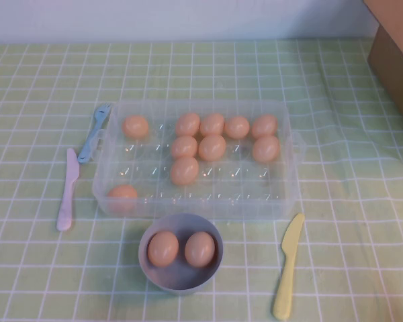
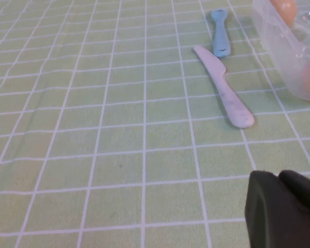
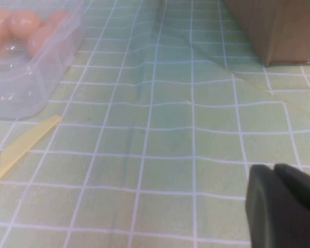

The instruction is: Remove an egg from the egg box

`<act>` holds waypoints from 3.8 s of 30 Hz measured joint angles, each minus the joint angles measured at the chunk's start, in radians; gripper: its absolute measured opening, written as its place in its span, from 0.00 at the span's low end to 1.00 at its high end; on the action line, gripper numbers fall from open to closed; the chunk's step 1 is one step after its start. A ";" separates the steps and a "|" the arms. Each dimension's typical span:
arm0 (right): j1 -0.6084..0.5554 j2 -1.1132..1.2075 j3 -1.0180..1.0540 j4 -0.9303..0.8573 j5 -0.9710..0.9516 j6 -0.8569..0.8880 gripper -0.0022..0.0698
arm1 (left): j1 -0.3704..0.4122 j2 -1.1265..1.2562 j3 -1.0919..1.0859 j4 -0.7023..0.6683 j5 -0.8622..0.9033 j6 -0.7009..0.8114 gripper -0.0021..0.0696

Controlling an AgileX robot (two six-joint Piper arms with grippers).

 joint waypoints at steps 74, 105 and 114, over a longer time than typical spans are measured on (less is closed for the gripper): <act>0.000 0.000 0.000 0.000 0.000 0.000 0.01 | 0.000 0.042 -0.105 -0.602 -0.100 -0.033 0.03; 0.000 0.000 0.000 0.000 0.000 0.000 0.01 | -0.149 1.413 -1.202 -0.434 0.508 0.444 0.03; 0.000 0.000 0.000 0.000 0.000 0.000 0.01 | -0.322 1.674 -1.394 -0.382 0.537 0.450 0.03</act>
